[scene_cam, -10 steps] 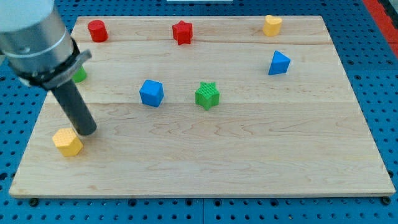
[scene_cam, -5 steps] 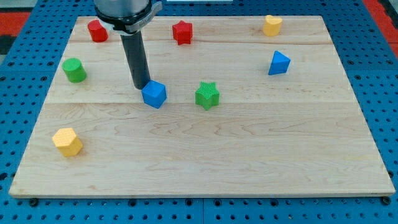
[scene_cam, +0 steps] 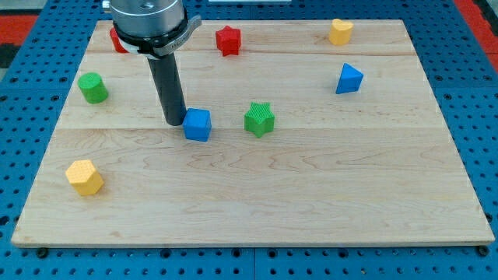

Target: Move blue cube into green star

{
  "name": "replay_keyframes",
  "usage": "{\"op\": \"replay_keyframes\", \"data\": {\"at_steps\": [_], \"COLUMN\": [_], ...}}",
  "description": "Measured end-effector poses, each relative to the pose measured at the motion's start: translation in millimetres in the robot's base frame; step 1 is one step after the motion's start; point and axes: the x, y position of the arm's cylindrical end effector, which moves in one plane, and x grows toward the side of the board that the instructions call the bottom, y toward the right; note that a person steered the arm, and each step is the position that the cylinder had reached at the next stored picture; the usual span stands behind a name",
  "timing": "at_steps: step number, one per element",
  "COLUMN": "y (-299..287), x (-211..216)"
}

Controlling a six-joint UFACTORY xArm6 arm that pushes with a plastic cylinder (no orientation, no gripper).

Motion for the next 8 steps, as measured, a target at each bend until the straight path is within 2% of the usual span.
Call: {"op": "replay_keyframes", "data": {"at_steps": [3, 6, 7, 8], "y": [14.4, 54.5, 74.8, 90.4], "x": [10.3, 8.6, 23.7, 4.9]}}
